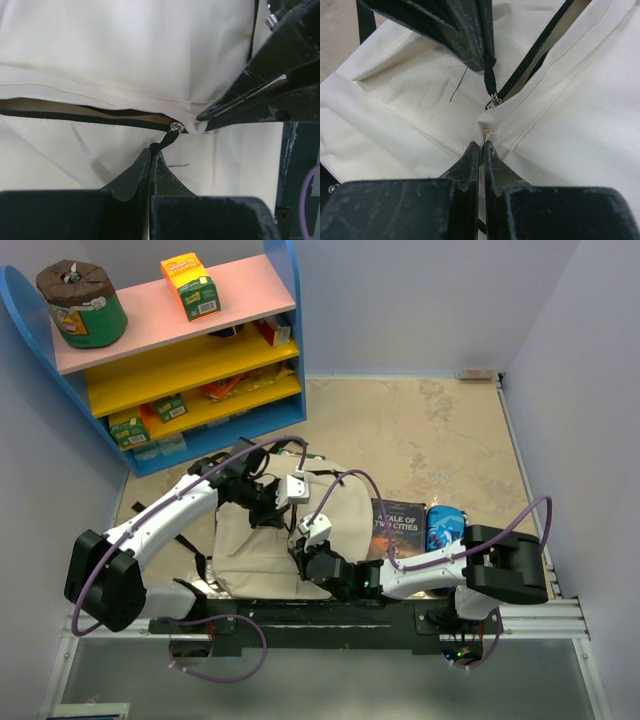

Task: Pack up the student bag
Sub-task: Zip the student bag at the center of the board, then adjust the student bag at the center of the board.

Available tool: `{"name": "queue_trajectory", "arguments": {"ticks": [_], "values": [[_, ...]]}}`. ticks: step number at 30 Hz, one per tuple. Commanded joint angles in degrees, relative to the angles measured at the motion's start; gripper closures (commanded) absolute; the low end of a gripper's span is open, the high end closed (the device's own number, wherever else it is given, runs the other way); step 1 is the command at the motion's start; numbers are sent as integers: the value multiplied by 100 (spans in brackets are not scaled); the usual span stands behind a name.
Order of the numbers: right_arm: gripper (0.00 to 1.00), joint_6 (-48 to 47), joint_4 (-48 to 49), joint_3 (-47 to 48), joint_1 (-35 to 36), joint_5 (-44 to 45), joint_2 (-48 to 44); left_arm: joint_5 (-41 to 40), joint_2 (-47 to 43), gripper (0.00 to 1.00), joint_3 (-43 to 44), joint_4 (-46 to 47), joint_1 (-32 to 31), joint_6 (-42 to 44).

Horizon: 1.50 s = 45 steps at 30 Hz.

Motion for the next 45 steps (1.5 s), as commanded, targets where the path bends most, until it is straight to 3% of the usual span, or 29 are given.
{"name": "queue_trajectory", "arguments": {"ticks": [1, 6, 11, 15, 25, 27, 30, 32, 33, 35, 36, 37, 39, 40, 43, 45], "values": [[100, 45, -73, -83, 108, -119, -156, -335, 96, 100, 22, 811, 1, -217], [100, -25, -152, -21, 266, -58, -112, -1660, 245, 100, 119, 2197, 10, -919], [100, 18, -187, -12, 399, -40, -16, -2812, 790, 100, 592, 2798, 307, -1553], [100, 106, -117, -91, 460, -48, 20, -2893, 1036, 100, 822, 3097, 660, -1817], [100, -34, -46, 57, 592, -41, -15, -3088, 2046, 100, 1261, 3406, 687, -1941], [79, -60, -239, 163, 592, 4, -129, -2929, 2126, 100, 1428, 3221, 687, -1984], [64, -410, -494, 313, 409, 329, -664, -2622, 1952, 81, 1446, 2984, 695, -1985], [59, -535, -608, 296, 93, 225, -1244, -2498, 1723, 70, 1315, 2879, 730, -2011], [55, -605, -652, 243, -405, 128, -1437, -2446, 1435, 59, 1262, 2835, 765, -2081], [51, -658, -854, 225, -1040, -336, -1834, -2165, 1117, 48, 1191, 2564, 932, -2151], [47, -850, -890, 269, -1565, -443, -1887, -2086, 785, 37, 1156, 2457, 985, -2117], [43, -947, -1038, 330, -1814, -531, -1905, -1989, 625, 35, 1069, 2343, 1081, -2073], [34, -1254, -1232, 688, -2462, -837, -1634, -1988, 161, 10, 902, 2070, 1143, -1889], [21, -1317, -1494, 856, -2641, -900, -1450, -2110, 36, 6, 701, 1982, 1204, -1810], [2, -1493, -1777, 1367, -3169, -1357, -562, -2426, -220, 4, 261, 1762, 1484, -1642], [1, -1633, -1655, 1429, -3362, -1498, -54, -2471, -168, 4, 119, 1543, 1731, -1537]]}}
